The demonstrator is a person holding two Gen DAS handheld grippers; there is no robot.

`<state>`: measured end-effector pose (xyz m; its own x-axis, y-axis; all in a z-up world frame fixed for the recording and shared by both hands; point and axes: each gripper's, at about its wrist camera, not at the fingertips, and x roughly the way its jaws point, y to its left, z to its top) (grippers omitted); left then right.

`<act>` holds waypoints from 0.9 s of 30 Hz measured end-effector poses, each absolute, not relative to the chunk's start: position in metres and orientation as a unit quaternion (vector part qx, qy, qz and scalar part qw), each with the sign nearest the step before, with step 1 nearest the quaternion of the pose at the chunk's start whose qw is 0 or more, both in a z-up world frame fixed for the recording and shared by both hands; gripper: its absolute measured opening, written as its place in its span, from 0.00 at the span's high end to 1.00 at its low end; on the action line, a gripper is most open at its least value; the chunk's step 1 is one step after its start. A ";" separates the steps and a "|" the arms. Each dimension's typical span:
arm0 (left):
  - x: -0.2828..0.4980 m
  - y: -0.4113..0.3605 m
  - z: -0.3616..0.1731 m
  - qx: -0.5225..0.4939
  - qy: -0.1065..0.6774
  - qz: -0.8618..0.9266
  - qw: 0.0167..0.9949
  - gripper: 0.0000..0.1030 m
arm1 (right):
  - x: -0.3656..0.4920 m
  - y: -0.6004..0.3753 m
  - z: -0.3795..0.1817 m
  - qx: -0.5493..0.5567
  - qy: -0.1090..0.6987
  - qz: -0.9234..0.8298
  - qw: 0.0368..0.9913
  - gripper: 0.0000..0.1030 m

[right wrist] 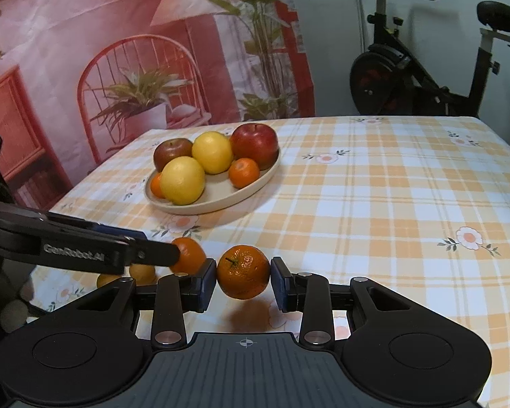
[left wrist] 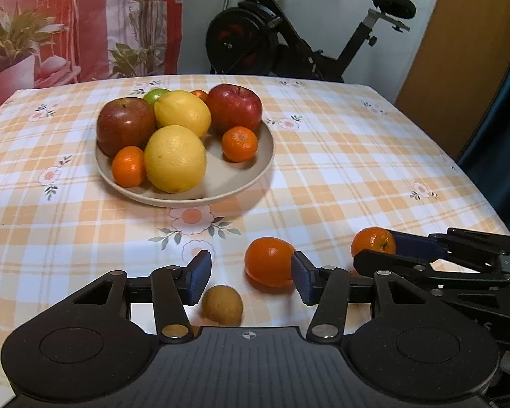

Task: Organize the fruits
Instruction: 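Close the left tool on the orange and lift it while the right tool lifts the tangerine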

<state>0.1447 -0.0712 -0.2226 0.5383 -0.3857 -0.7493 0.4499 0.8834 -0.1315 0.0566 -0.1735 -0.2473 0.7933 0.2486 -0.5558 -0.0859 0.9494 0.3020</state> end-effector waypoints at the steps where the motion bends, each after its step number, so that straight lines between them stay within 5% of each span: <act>1: 0.146 -0.073 -0.223 0.041 0.417 -0.240 0.876 0.47 | 0.057 -0.174 -0.247 0.134 0.308 0.089 0.938 0.69; 19: 0.149 -0.099 -0.236 0.088 0.425 -0.258 0.863 0.47 | 0.058 -0.190 -0.255 0.168 0.299 0.083 0.935 0.69; 27: 0.149 -0.097 -0.236 0.086 0.423 -0.255 0.865 0.56 | 0.059 -0.191 -0.256 0.173 0.300 0.083 0.935 0.69</act>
